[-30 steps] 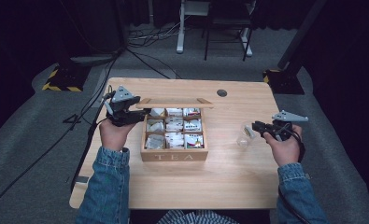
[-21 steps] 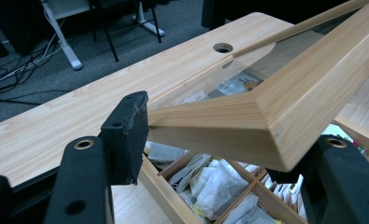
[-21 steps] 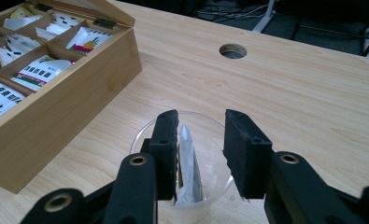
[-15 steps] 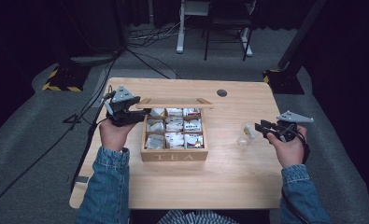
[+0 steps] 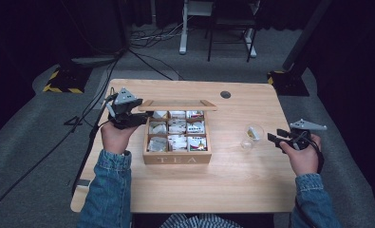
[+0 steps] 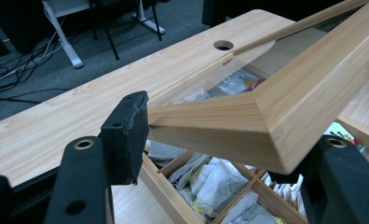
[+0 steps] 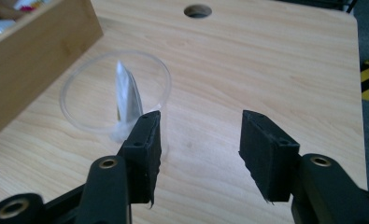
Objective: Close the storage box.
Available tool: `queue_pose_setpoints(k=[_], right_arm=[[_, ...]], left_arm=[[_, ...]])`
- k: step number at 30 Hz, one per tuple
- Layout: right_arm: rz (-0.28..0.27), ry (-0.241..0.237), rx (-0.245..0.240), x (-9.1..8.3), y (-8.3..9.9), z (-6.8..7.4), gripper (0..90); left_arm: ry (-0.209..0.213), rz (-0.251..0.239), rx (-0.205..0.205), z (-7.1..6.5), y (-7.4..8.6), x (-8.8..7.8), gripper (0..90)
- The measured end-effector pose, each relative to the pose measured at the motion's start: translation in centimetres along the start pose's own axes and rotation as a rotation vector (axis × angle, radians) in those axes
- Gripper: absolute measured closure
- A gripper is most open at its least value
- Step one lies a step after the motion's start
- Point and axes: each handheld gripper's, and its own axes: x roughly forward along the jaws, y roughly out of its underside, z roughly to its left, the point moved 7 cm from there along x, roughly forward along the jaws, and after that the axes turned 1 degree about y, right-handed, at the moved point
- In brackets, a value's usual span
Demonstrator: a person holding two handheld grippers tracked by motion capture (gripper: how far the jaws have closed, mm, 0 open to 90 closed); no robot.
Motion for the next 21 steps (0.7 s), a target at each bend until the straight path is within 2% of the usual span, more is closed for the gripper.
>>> queue_pose_setpoints(k=[12,21], right_arm=[[0.116,0.007,0.015,2.3,4.8,-1.2,47.0],[0.132,0.007,-0.011,3.3,6.3,-1.5,43.6]], left_arm=[[0.001,0.007,0.002,0.0,0.1,0.0,40.5],[0.0,0.018,0.005,-0.2,0.3,-0.1,40.5]])
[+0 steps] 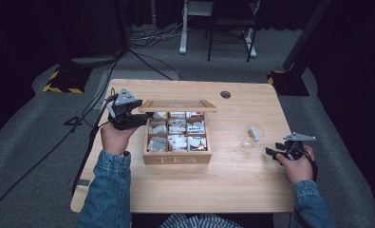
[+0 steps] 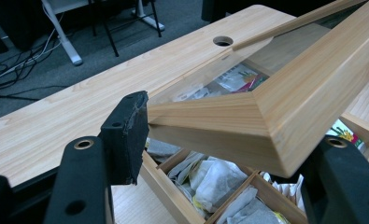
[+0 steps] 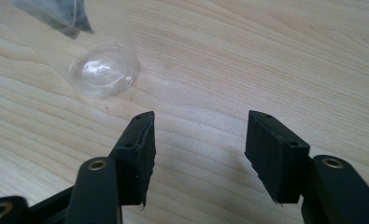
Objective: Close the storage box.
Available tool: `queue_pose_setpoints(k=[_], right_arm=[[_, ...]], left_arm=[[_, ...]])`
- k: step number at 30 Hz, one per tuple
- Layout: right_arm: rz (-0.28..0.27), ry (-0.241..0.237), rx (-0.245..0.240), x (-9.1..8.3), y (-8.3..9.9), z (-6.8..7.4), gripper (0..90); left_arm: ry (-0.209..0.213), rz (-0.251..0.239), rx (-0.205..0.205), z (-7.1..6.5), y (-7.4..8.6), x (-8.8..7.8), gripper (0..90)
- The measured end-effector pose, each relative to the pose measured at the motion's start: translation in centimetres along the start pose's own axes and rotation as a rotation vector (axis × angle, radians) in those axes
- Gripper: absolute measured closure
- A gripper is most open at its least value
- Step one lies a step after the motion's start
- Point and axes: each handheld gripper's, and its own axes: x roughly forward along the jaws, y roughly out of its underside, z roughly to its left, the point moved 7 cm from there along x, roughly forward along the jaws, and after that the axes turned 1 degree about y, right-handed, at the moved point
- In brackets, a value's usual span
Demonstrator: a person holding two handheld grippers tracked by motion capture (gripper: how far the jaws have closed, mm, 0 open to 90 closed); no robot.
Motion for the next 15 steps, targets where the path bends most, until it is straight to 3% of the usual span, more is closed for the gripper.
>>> queue_pose_setpoints(k=[10,15], right_arm=[[0.006,-0.003,-0.018,0.8,0.7,0.0,36.3],[-0.036,0.002,-0.009,1.1,0.7,0.1,31.3]], left_arm=[[-0.004,0.021,0.006,-0.2,0.4,-0.1,40.4],[0.002,0.029,0.005,-0.4,0.6,-0.2,40.1]])
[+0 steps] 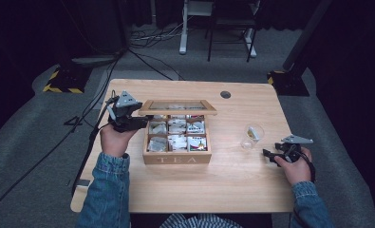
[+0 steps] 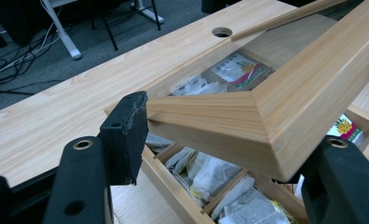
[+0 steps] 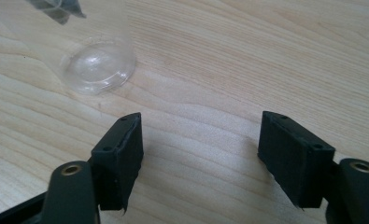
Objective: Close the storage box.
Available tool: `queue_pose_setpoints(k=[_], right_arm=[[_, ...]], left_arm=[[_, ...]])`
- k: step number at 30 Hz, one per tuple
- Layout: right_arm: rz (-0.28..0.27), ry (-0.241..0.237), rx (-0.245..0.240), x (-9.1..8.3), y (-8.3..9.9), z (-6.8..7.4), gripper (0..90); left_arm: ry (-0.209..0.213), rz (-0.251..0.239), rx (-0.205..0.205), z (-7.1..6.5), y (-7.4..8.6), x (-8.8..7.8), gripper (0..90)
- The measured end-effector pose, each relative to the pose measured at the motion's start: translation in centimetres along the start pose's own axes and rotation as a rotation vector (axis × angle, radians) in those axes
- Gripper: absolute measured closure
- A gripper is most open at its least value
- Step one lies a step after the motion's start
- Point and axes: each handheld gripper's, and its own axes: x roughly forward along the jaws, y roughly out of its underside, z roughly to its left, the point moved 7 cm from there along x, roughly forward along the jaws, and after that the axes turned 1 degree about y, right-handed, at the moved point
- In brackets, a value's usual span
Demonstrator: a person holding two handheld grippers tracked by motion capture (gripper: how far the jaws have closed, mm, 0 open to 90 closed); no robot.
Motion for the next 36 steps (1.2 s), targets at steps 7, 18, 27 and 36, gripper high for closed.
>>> queue_pose_setpoints(k=[7,18,27,36], right_arm=[[-0.015,0.002,-0.002,0.1,0.0,0.0,30.1],[-0.017,0.003,-0.004,0.1,0.0,0.0,29.8],[-0.019,0.006,-0.001,0.1,0.0,0.1,29.7],[-0.017,0.009,0.0,0.1,0.0,0.1,29.5]], left_arm=[[0.002,0.017,0.005,-0.4,0.4,-0.3,40.0],[0.025,0.054,0.005,-1.1,1.3,-1.0,39.1],[0.04,0.103,0.012,-1.8,2.2,-1.4,38.2],[0.062,0.147,0.005,-2.1,3.3,-1.6,38.1]])
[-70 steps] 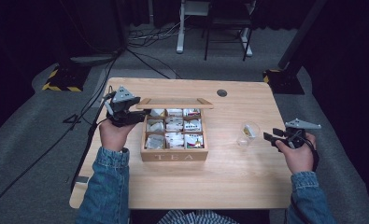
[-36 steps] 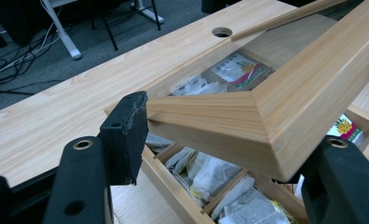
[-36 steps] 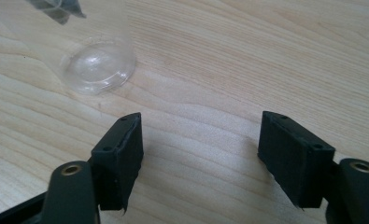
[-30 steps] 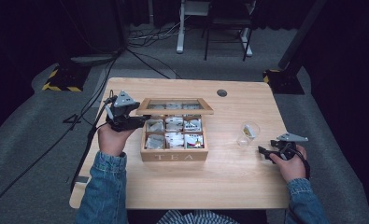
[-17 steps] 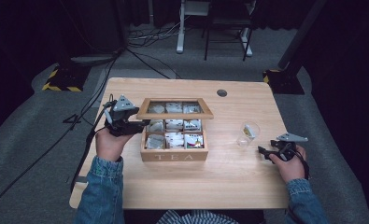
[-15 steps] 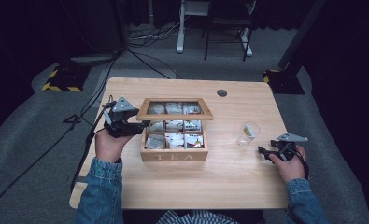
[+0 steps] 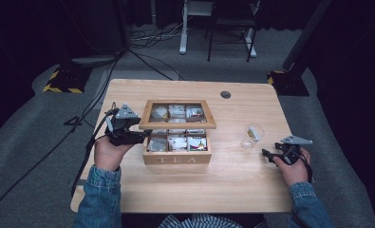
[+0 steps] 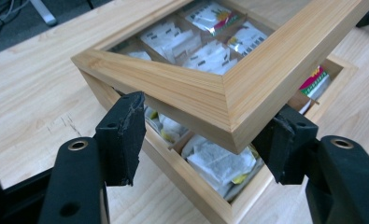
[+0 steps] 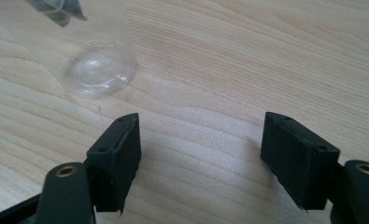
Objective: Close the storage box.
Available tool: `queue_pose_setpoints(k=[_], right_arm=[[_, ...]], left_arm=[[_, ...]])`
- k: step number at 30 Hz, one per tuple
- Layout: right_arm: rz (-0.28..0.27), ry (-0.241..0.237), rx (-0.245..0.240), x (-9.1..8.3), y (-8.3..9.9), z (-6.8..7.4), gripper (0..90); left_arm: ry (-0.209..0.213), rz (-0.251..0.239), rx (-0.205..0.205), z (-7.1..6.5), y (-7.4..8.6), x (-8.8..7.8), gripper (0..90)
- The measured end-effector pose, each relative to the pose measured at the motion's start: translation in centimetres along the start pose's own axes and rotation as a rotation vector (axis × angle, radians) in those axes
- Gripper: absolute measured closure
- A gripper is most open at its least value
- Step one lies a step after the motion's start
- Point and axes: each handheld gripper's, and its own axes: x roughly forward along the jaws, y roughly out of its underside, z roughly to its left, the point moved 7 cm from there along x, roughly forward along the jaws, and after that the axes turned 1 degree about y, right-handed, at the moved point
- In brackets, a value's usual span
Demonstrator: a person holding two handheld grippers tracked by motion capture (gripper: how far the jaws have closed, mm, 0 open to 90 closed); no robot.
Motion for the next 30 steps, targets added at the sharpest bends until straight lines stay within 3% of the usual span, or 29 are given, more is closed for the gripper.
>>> queue_pose_setpoints(k=[9,14,17,30], right_arm=[[0.002,-0.003,-0.001,0.0,0.0,0.0,28.7],[0.001,-0.003,0.0,0.1,-0.1,0.1,28.2],[0.002,-0.003,0.001,0.1,-0.1,0.1,28.1],[0.002,-0.005,-0.002,0.3,-0.2,0.2,27.7]], left_arm=[[0.014,0.055,-0.015,-0.5,1.0,0.4,38.2],[0.017,0.085,0.001,-0.6,1.3,0.5,37.8],[0.029,0.099,0.014,-0.6,1.5,0.5,37.7],[0.093,0.163,0.004,-0.8,2.6,1.4,37.8]])
